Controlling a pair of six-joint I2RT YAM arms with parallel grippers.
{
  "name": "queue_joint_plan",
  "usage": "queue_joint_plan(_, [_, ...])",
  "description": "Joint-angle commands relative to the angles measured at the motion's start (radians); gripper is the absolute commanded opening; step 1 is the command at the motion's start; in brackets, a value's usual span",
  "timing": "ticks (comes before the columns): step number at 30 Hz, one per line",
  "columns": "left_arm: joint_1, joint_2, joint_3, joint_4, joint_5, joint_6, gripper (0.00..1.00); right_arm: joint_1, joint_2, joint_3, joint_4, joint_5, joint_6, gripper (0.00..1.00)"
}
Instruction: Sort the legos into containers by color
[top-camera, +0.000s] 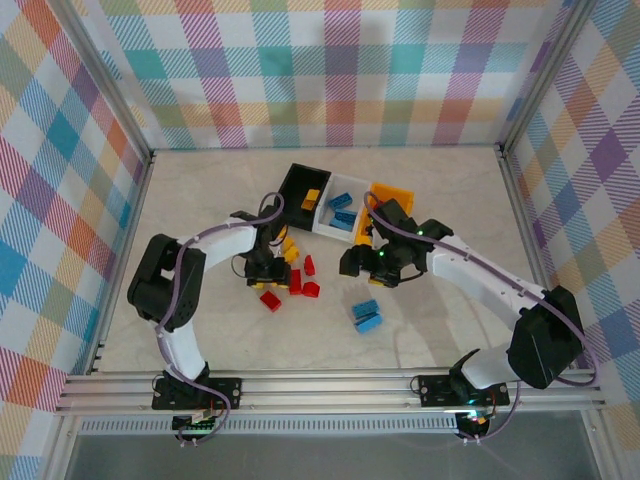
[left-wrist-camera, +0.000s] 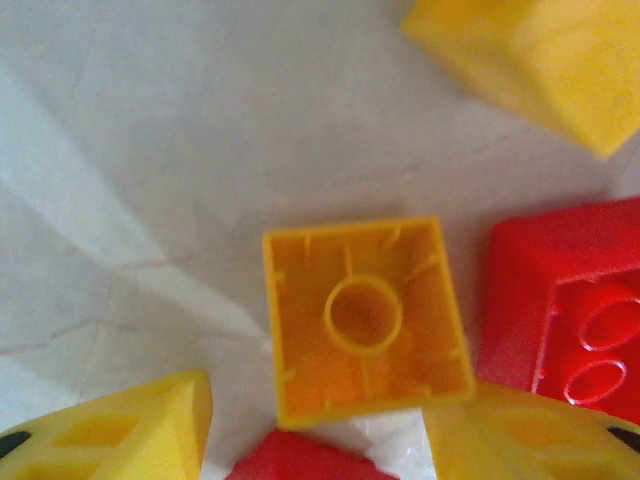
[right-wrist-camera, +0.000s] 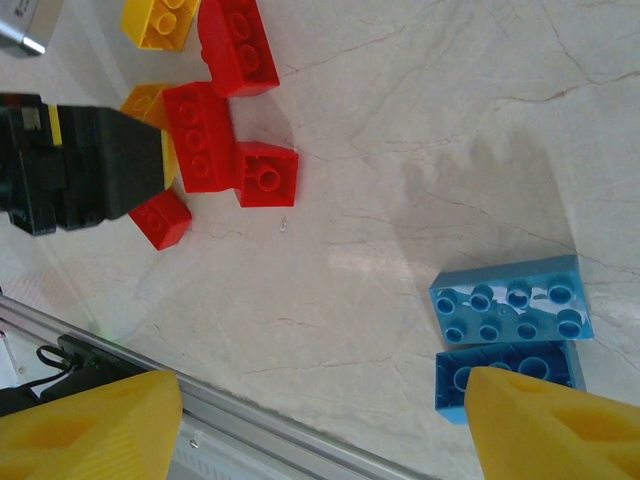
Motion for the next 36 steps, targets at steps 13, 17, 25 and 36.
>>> queue_joint_plan(13, [0.005, 0.086, 0.087, -0.005, -0.027, 0.041, 0.50, 0.005, -0.023, -0.022, -0.021, 0.008, -0.005, 0.76])
queue_joint_plan(17, [0.012, 0.077, 0.082, -0.006, -0.032, 0.046, 0.37, 0.005, -0.020, -0.028, -0.012, 0.004, -0.002, 0.76])
queue_joint_plan(25, [0.039, 0.019, 0.122, -0.066, -0.035, 0.064, 0.34, 0.004, 0.009, -0.001, -0.014, -0.002, -0.017, 0.76])
queue_joint_plan(36, [0.144, 0.176, 0.661, -0.160, 0.040, 0.025, 0.33, 0.005, -0.038, -0.003, -0.060, 0.031, -0.019, 0.76])
